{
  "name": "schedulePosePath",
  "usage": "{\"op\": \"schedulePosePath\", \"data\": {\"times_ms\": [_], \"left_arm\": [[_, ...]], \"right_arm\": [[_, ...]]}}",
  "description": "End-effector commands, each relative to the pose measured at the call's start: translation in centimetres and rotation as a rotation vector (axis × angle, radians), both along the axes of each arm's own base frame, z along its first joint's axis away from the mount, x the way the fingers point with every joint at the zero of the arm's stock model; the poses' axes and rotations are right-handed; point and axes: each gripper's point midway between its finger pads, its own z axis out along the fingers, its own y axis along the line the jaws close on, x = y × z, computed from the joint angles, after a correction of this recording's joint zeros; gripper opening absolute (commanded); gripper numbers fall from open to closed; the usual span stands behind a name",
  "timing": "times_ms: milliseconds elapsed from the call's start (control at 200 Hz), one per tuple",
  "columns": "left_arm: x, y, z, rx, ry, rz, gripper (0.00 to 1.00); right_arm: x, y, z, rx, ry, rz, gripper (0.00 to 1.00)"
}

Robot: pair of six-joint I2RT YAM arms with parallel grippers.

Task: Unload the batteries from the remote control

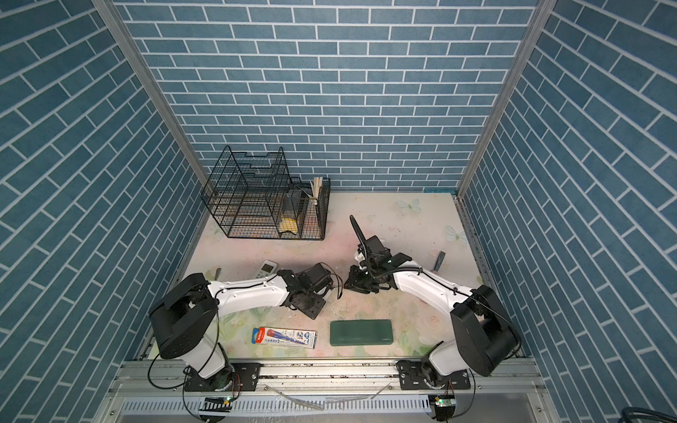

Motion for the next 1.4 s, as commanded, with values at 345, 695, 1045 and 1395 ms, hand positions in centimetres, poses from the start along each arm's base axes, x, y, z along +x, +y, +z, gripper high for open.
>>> {"op": "schedulePosePath", "data": {"times_ms": [345,695,1045,1395], "left_arm": [[-2.3,-0.7,-3.4,0.002,0.078,-0.08,0.3],[-2.3,-0.5,-3.5,0.006,0.074,-0.07,0.29],[-2.1,-0.4,-3.5,0.01,0.067,-0.056,0.28],[-2.1,-0.5,-3.3,0.007,0.064,-0.049,0.28]], "right_arm": [[3.6,3.2,5.8,0.138,-0.2,0.036,0.0],[3.2,2.3,4.8,0.076,-0.172,0.033,0.0],[0.6,-0.7,2.0,-0.029,-0.098,0.014,0.0],[-0.4,-1.0,0.3,-0.024,-0.047,0.001,0.0]]}}
